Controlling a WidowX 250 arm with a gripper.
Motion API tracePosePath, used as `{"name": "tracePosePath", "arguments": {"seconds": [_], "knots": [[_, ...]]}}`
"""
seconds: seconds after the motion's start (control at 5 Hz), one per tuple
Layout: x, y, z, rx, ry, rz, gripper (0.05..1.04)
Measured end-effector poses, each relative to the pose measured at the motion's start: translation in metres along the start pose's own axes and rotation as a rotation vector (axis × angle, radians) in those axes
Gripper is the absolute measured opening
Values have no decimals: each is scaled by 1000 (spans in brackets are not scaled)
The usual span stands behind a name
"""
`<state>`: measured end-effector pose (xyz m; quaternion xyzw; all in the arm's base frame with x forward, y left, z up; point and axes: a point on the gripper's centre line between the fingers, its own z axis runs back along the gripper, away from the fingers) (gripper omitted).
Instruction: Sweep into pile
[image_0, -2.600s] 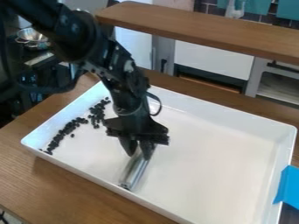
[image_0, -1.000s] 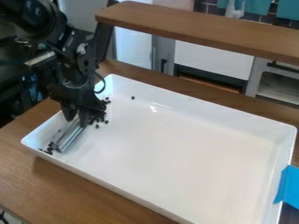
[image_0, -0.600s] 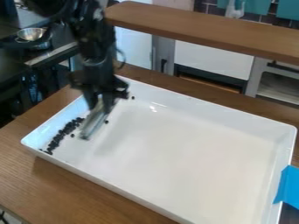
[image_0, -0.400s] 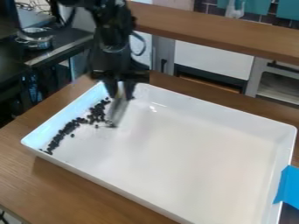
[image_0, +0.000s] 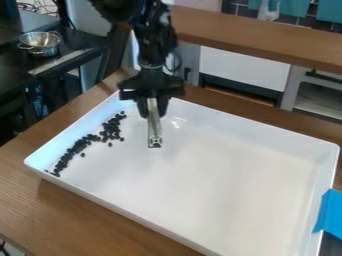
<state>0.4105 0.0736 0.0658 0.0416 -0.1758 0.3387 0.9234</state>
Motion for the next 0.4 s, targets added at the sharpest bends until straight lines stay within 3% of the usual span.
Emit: {"name": "tracePosePath", "arguments": {"seconds": [0.4], "knots": [[5, -6, -19, 46, -27, 71, 339]]}}
